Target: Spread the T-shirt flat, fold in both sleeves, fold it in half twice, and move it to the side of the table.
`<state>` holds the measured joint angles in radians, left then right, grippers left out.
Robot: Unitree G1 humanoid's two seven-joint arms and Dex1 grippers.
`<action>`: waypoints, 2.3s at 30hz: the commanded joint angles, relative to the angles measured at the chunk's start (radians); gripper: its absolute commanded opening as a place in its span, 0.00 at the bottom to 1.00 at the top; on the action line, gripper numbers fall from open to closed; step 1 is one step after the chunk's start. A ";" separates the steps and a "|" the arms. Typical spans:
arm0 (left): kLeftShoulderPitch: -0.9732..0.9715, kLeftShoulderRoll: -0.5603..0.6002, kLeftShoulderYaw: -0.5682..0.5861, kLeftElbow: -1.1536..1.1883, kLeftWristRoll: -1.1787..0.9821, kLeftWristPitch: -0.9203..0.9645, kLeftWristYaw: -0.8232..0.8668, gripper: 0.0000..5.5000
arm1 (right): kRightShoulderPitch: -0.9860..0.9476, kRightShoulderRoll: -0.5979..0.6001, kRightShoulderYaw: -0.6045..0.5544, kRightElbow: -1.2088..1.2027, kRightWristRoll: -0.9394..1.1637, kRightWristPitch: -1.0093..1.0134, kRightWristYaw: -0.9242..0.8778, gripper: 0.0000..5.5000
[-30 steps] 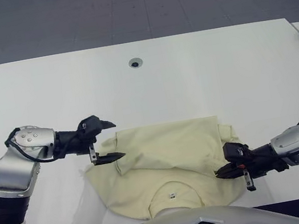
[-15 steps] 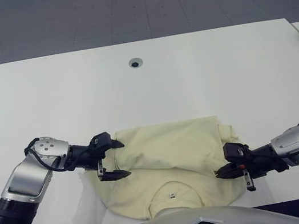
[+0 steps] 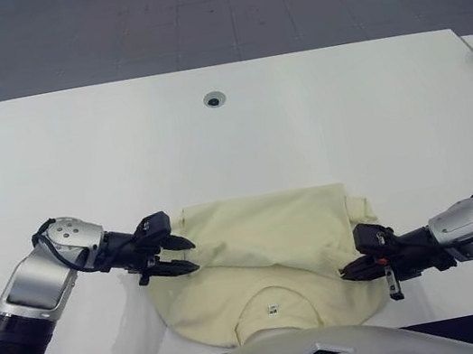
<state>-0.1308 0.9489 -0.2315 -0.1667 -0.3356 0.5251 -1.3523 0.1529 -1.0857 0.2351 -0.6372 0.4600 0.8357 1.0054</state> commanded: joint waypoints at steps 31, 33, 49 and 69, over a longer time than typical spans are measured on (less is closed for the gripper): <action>-0.081 0.026 0.064 -0.071 -0.042 0.047 0.005 0.01 | -0.137 -0.007 -0.163 0.047 0.096 0.061 0.023 0.00; -0.094 0.026 0.071 -0.068 -0.041 0.049 0.010 0.01 | -0.157 -0.006 -0.179 0.059 0.110 0.066 0.028 0.00; -0.336 -0.080 0.092 0.146 0.018 -0.006 0.143 0.01 | -0.510 0.068 -0.071 0.369 -0.023 -0.034 0.054 0.00; -0.684 -0.369 0.047 0.710 0.254 -0.257 0.396 0.01 | -0.981 0.444 -0.002 1.206 -0.361 -0.545 -0.041 0.00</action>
<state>-0.7654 0.6108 -0.1745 0.4704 -0.1080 0.3044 -0.9736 -0.7786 -0.6775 0.2440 0.4824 0.1203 0.3457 0.9708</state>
